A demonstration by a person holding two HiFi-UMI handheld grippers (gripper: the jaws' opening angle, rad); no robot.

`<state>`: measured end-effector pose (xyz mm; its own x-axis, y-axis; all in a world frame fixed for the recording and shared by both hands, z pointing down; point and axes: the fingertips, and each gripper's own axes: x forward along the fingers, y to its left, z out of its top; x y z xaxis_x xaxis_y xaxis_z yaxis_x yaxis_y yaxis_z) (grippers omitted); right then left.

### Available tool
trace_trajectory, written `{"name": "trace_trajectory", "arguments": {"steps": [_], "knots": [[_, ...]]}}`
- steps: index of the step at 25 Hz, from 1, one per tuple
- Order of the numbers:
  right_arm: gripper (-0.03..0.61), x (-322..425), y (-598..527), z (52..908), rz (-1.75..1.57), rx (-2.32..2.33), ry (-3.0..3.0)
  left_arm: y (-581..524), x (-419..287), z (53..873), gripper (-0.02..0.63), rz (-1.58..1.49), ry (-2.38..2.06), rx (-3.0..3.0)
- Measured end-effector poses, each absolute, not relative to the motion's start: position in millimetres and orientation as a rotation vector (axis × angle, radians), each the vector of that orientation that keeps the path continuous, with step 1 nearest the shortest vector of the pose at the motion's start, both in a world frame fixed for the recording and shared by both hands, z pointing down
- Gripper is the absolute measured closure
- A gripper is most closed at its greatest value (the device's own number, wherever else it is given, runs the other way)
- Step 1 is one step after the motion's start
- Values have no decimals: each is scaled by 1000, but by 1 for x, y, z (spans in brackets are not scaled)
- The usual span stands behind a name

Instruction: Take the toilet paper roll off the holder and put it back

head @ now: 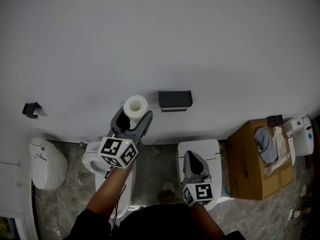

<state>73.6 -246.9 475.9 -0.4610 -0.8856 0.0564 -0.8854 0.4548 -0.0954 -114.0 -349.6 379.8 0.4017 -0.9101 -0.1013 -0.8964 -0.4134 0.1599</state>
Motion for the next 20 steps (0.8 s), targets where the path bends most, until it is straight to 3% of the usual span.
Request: {"name": "trace_trajectory", "arguments": {"steps": [20], "knots": [[580,120,-316,485,-216,-1703,2663,-530,-6,463,250,11,-1544,2648]]}}
